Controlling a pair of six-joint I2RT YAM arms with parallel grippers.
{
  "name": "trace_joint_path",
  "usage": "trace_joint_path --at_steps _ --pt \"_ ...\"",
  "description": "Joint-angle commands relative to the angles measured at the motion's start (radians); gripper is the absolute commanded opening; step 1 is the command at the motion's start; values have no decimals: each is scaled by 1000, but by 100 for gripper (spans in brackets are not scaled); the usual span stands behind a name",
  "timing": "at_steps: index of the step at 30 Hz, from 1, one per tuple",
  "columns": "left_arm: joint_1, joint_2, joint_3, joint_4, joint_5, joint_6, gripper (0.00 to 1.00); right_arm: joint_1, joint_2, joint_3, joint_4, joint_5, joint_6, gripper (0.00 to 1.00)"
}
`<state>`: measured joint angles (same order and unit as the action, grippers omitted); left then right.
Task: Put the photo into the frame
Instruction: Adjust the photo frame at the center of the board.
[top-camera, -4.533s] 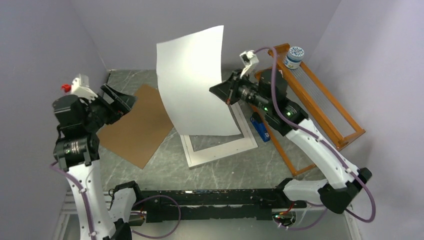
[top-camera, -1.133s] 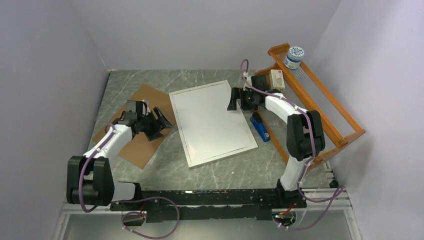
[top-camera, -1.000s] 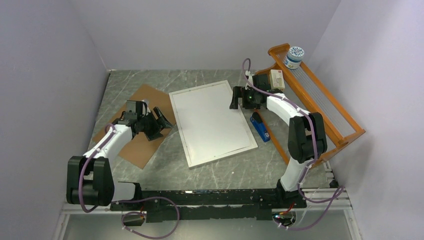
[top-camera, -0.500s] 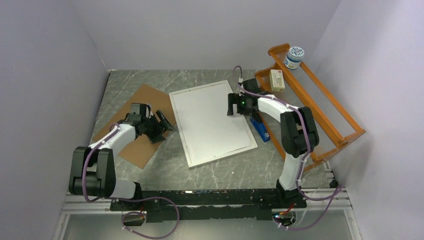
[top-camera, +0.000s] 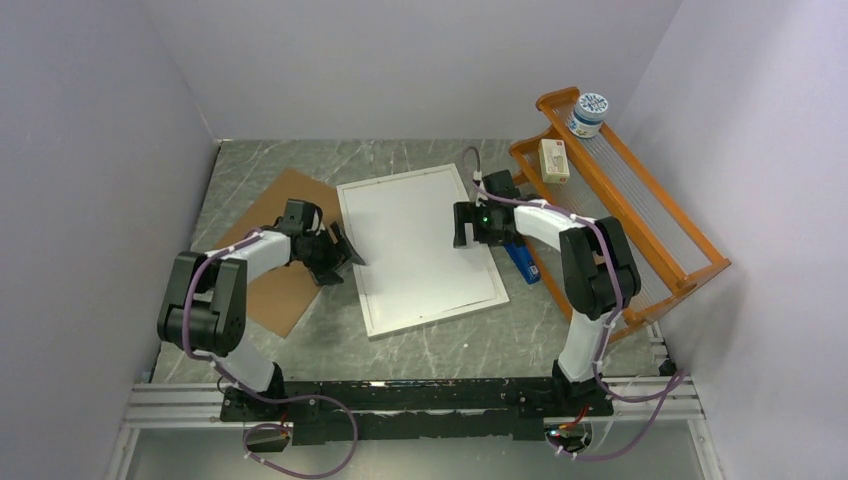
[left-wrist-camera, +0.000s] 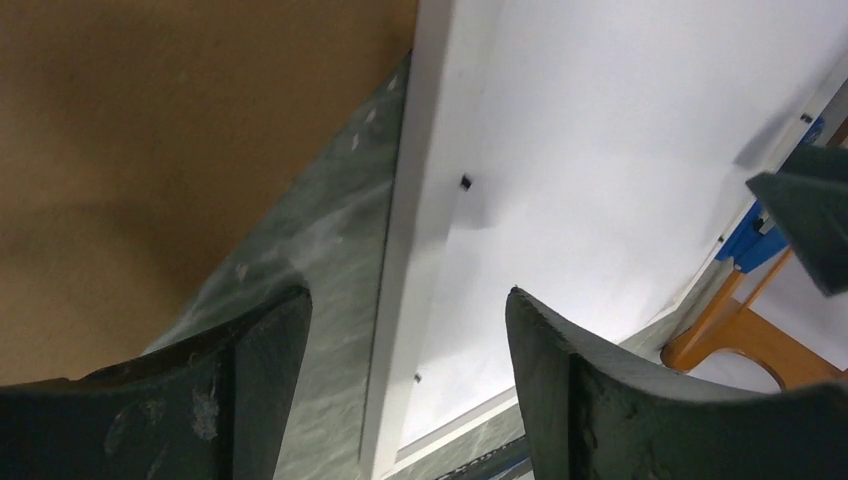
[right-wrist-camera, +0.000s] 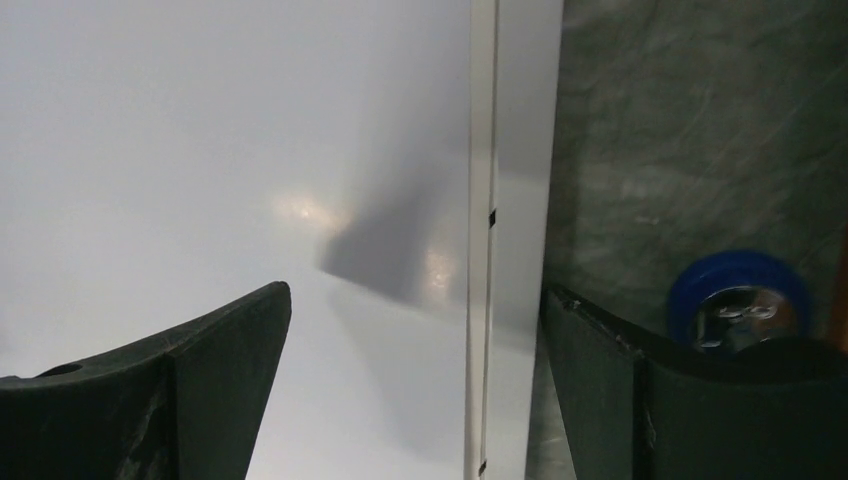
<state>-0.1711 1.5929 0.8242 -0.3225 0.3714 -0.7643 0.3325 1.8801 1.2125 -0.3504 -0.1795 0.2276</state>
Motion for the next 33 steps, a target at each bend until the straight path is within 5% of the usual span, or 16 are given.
trace_joint_path --at_steps 1,10,22,33 --pt "-18 71 73 0 -33 36 77 12 -95 -88 1 -62 13 99" --pt "-45 155 148 17 -6 42 76 41 -226 -217 -2 -20 45 94" --pt "-50 179 191 2 31 53 76 182 -203 -210 -172 238 60 89" --pt "-49 194 222 -10 34 61 76 187 -231 -223 -156 363 99 81"
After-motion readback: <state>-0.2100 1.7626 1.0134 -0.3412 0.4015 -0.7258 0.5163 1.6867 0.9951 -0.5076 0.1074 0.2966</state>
